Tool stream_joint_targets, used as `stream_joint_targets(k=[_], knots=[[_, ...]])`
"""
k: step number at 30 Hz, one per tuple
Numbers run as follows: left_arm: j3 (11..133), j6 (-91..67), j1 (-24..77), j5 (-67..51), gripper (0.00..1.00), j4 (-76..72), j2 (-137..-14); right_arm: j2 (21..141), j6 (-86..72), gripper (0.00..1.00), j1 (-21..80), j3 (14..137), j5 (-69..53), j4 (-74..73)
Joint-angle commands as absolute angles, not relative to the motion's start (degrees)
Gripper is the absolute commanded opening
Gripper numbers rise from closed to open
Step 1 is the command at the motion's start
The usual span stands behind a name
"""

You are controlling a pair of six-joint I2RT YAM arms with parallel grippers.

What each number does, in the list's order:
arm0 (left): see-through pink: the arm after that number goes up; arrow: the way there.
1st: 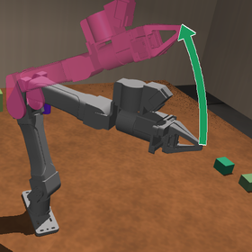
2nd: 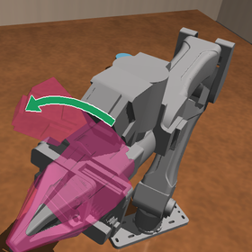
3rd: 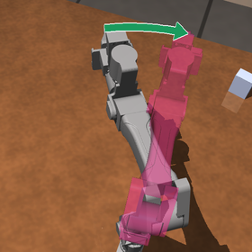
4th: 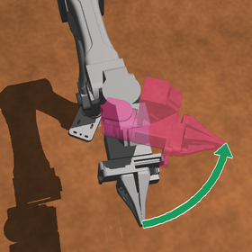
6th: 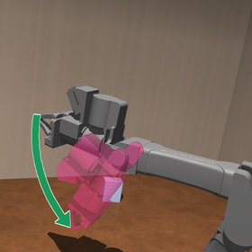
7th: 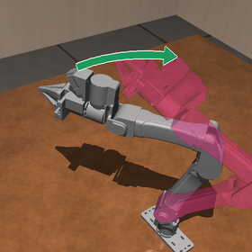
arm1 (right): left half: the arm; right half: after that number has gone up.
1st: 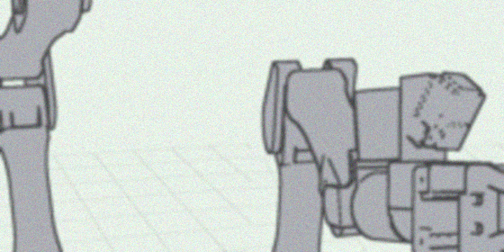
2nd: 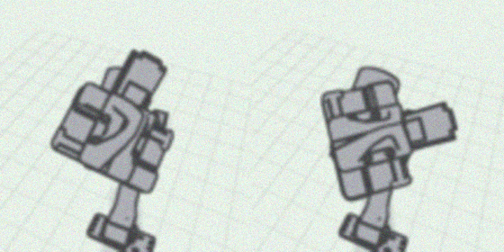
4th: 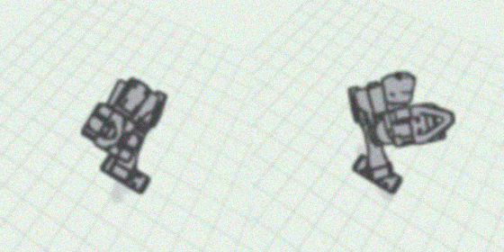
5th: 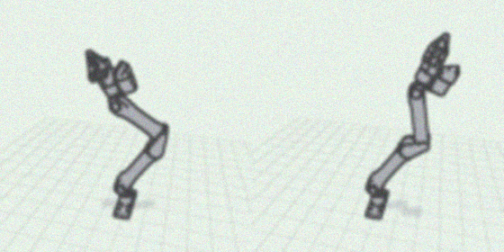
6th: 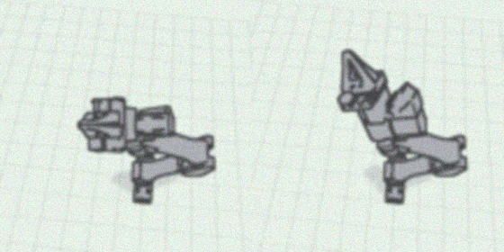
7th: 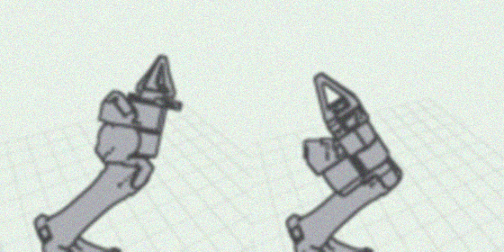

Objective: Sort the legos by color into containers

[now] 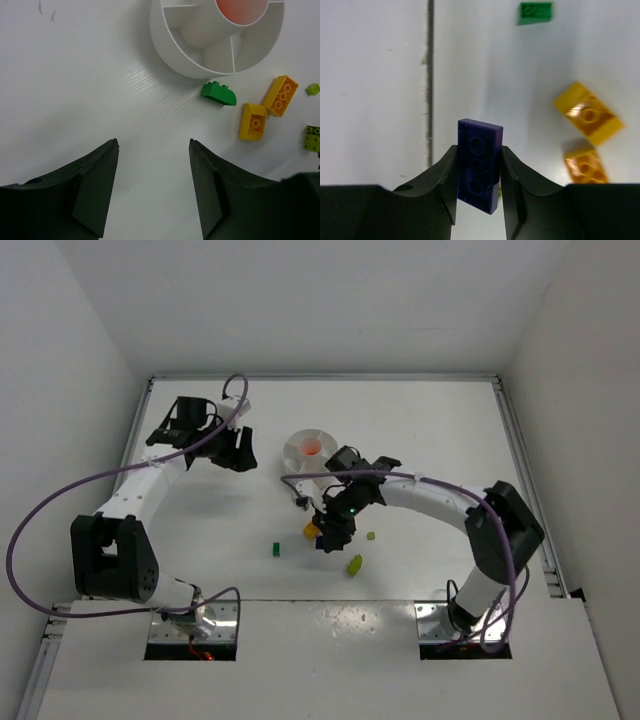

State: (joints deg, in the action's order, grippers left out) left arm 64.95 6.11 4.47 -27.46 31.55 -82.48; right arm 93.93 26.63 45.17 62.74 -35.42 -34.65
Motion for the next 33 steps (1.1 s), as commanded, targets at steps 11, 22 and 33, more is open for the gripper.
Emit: stream_joint_targets(k=[11,22,33], knots=[[60.7,7.8,5.3,-29.0,0.64,27.5,-77.8,119.6,33.5,0.09,33.5,82.3,-79.0,-67.6],[49.9,7.8,8.4,-34.4,0.65,19.7,-67.2,113.7,28.8,0.11,24.1,78.6,-89.1,-66.6],[44.6,7.8,18.4,-24.9,0.67,16.4,-60.9,103.9,-3.4,0.12,15.9,62.7,-64.0,-36.3]])
